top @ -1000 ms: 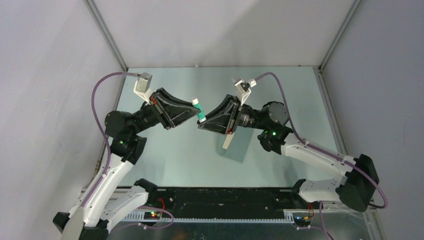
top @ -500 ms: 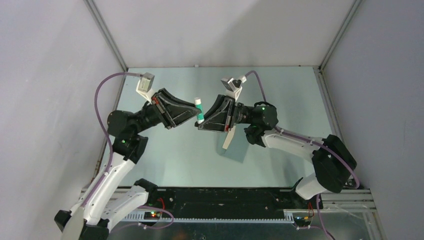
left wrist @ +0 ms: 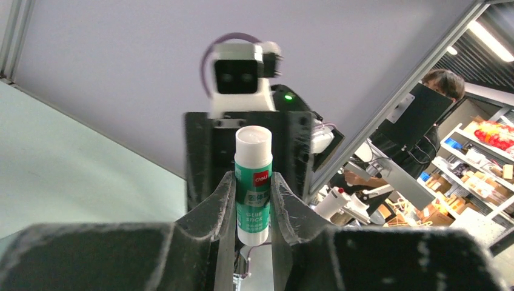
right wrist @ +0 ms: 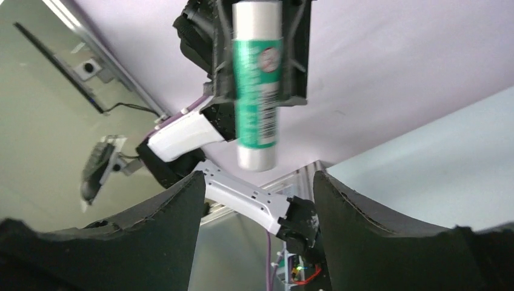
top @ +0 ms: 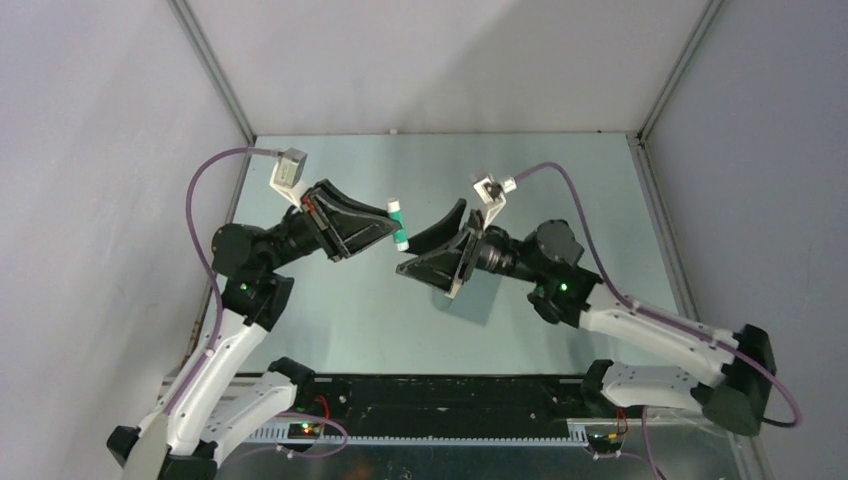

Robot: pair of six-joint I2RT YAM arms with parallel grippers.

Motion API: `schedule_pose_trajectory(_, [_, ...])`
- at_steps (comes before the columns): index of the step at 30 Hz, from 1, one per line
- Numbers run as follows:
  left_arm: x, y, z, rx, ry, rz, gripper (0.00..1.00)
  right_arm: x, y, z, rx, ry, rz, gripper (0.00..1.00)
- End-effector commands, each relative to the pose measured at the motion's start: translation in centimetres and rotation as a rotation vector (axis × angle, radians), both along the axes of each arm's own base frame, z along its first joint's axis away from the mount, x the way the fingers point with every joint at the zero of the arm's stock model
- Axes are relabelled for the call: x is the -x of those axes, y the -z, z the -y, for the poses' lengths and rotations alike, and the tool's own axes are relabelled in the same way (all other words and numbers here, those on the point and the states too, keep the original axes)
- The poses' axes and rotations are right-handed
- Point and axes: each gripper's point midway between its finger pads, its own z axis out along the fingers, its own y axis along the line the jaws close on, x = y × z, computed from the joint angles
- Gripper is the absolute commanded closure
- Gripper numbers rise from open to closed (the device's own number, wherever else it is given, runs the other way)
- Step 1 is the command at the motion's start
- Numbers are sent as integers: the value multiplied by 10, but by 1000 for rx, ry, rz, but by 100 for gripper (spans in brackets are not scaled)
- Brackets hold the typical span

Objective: Place the letter into the envelope and seal it
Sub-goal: Unscrew the solid glue.

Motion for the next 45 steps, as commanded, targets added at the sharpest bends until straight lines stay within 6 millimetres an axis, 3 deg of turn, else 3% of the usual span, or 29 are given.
schedule_pose_trajectory(1, [2,-15,-6,13,-39,46,100,-16,21,2,216,324,172,31])
schedule_pose_trajectory(15, [-1,-14,-6,11,-48,40,100,-25,-4,-10,239,491,211,40])
schedule_pose_trajectory(38, [-1,-12,-6,4,-51,42,100,-9,-37,-4,127,464,256,44])
schedule_pose_trajectory(45, [-1,-11,-6,2,-52,41,100,-8,-43,-1,108,464,259,52])
